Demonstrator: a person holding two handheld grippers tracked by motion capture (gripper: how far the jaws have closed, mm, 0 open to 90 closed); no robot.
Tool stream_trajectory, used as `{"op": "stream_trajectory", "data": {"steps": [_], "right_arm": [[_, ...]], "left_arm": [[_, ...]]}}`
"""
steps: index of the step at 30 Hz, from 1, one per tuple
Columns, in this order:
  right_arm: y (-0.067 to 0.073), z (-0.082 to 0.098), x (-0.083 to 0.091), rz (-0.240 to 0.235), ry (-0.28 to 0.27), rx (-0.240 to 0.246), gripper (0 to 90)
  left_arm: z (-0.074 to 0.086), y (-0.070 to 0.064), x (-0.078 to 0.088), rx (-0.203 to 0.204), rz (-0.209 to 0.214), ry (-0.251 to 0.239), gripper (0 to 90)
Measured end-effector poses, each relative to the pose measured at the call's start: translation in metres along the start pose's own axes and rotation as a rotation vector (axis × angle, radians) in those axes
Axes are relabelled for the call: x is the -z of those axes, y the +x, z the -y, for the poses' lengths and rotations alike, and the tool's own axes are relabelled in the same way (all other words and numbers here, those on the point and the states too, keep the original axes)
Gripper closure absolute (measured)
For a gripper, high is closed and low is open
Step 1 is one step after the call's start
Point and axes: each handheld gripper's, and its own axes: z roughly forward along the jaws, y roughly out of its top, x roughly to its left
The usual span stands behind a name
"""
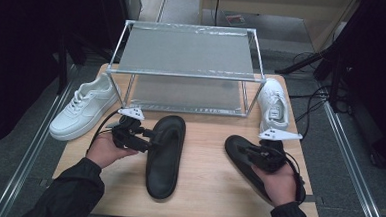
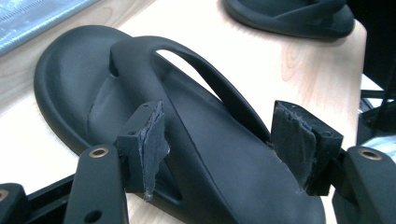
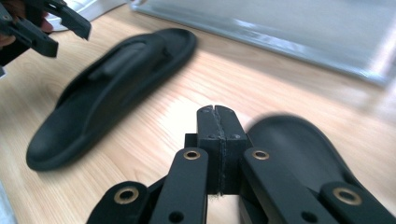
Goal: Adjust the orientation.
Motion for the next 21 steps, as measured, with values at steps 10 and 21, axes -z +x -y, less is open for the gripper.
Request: {"op": "stream_trajectory", "data": {"steps": [10, 21], "right_arm": [[-0.029, 0.030, 0.033, 0.096, -0.017, -0.090, 90.0], [-0.025, 0.030, -0.010, 0.061, 0.115, -0.095, 90.0]], "left_arm": [[-0.008, -0.001, -0.007, -0.033, 0.014, -0.003, 38.1], [-0.008, 0.001, -0.005, -0.036, 0.017, -0.024, 37.7]]}}
